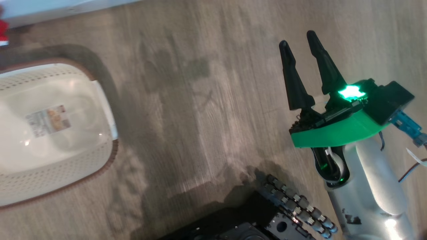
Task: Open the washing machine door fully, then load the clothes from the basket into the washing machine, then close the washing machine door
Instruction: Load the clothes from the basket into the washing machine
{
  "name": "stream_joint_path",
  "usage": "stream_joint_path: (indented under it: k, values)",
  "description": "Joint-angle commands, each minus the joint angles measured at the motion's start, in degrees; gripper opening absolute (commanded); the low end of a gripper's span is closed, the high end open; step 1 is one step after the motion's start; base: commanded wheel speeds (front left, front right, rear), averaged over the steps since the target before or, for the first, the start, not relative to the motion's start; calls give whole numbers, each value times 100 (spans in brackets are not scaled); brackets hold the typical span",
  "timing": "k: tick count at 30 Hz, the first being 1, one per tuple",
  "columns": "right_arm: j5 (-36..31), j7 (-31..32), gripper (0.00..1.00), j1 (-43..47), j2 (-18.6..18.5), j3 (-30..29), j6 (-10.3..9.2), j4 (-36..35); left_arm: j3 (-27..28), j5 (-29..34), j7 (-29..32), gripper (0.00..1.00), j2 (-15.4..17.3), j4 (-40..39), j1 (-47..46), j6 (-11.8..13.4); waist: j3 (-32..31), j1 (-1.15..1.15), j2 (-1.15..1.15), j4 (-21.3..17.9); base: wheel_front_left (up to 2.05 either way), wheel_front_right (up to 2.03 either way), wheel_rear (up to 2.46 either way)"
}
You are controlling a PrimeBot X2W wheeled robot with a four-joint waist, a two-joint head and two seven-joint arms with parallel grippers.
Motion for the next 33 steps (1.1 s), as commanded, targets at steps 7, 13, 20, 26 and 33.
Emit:
stream_joint_path:
  k: [7,13,20,26,33]
  values:
    - [177,-52,100,16,6,285,0,-333,206,104,106,0,659,32,-1029,42,427,-1,0,-544,0,0,0]
    - [259,-53,100,-39,6,418,0,-412,288,126,-172,0,703,137,-1537,150,576,-1,0,-782,0,0,0]
    - [342,-53,100,-12,6,513,0,-528,379,136,-1040,0,599,250,-2054,205,749,-1,0,-936,0,0,0]
    - [332,-53,100,-15,6,535,0,-628,362,282,-2097,0,501,385,-2395,241,863,-1,0,-894,0,0,0]
    - [338,-53,100,-87,6,568,0,-646,159,359,-1820,0,621,1084,-2179,144,899,-1,0,-820,0,0,0]
